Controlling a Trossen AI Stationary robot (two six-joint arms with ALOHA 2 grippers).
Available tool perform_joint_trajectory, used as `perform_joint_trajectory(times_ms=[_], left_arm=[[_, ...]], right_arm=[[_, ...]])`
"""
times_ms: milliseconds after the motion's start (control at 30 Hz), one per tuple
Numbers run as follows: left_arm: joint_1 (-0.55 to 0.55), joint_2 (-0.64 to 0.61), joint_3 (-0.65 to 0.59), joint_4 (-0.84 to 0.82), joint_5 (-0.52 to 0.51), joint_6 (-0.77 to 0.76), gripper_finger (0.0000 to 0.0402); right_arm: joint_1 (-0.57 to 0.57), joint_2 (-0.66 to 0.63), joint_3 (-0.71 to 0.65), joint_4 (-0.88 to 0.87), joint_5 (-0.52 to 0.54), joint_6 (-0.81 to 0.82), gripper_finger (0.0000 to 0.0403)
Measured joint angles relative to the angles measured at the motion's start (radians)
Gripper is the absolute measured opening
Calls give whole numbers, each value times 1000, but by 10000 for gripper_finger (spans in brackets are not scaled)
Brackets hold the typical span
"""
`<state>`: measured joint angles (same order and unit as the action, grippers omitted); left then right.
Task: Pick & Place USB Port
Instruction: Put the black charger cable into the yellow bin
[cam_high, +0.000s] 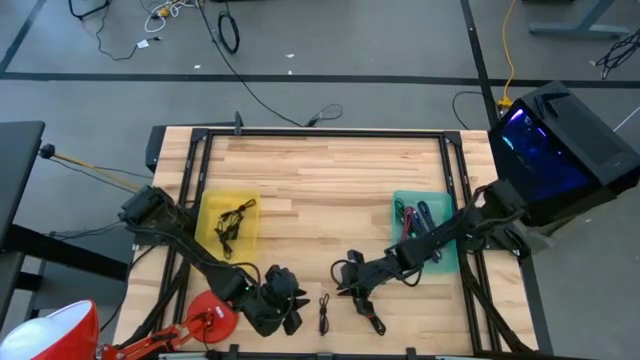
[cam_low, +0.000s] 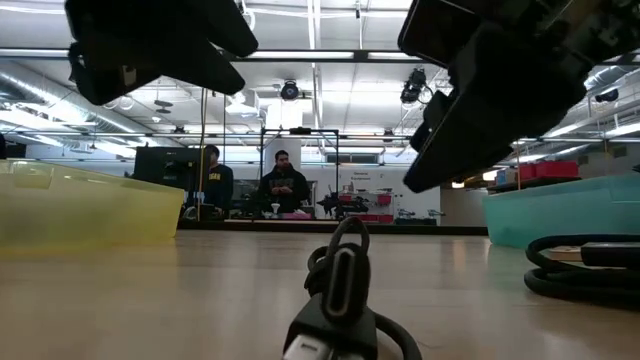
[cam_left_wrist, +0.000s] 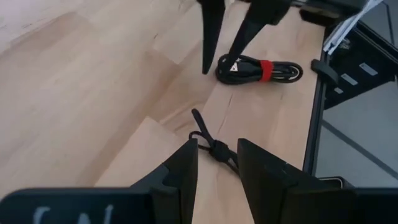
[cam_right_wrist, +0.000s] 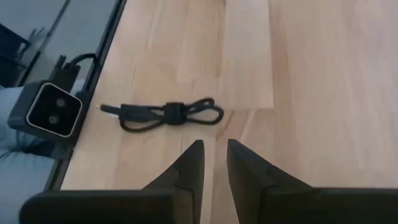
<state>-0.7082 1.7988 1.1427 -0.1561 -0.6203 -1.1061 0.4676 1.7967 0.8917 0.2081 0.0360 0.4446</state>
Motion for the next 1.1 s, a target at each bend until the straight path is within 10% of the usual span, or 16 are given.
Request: perform_joint_trajectory(times_ms=[1100], left_arm=[[-24, 0, -2, 1, -41, 2, 117]], right_arm=[[-14, 84, 0, 148, 24, -8, 72]])
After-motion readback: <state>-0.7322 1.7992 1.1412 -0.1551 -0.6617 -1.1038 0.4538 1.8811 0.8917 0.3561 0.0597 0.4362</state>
